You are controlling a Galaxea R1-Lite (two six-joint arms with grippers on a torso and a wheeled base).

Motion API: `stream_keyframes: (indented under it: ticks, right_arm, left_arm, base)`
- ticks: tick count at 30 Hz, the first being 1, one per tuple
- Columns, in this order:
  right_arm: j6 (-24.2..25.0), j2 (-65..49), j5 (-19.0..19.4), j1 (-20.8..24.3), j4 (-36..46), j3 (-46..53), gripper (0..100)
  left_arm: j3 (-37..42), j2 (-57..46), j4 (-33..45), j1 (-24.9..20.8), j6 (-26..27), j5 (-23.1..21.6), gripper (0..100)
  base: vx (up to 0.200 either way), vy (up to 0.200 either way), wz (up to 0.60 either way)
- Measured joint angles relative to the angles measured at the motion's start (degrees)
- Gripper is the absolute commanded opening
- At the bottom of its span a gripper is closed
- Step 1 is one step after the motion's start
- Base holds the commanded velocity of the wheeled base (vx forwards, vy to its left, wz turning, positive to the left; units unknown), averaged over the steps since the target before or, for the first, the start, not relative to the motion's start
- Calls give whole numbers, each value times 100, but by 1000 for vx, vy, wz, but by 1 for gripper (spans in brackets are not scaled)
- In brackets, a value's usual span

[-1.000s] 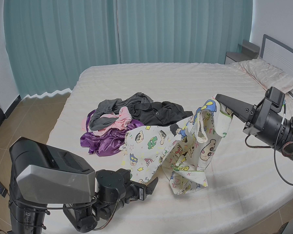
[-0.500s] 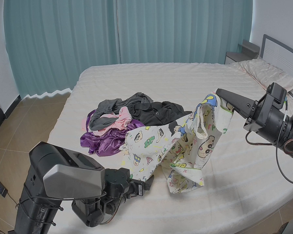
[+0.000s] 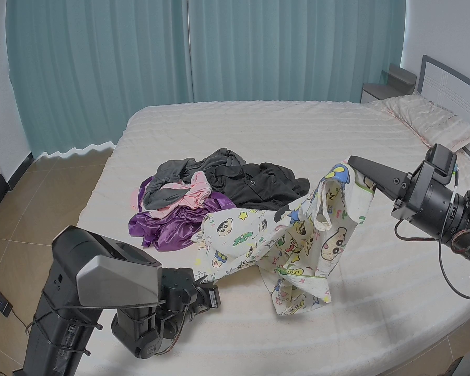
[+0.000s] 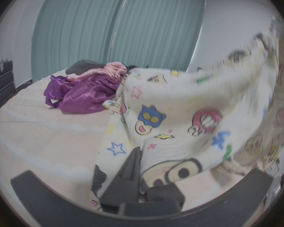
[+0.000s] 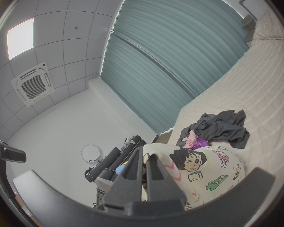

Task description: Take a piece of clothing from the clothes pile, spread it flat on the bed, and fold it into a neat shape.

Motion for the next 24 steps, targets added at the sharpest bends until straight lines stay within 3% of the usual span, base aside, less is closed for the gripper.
stream_keyframes:
  ticks: [8,15,19,24]
  right_arm:
    - [18,254,-37,-247,1,223,0]
    - [189,606,-523,-352,-5,85,0]
    - [255,652,-936,-240,-5,-221,0]
    - [289,412,-1218,121,15,-624,0]
  left_arm:
    - [378,-1053,0,52,-336,304,0]
    - [584,-2506,96,9,-405,725,0]
    - [501,-3363,607,-163,-396,920,0]
    - [-2,-4309,1881,-499,-339,1180,0]
  base:
    - [0,0,0]
    - [0,0,0]
    - [0,0,0]
    - [0,0,0]
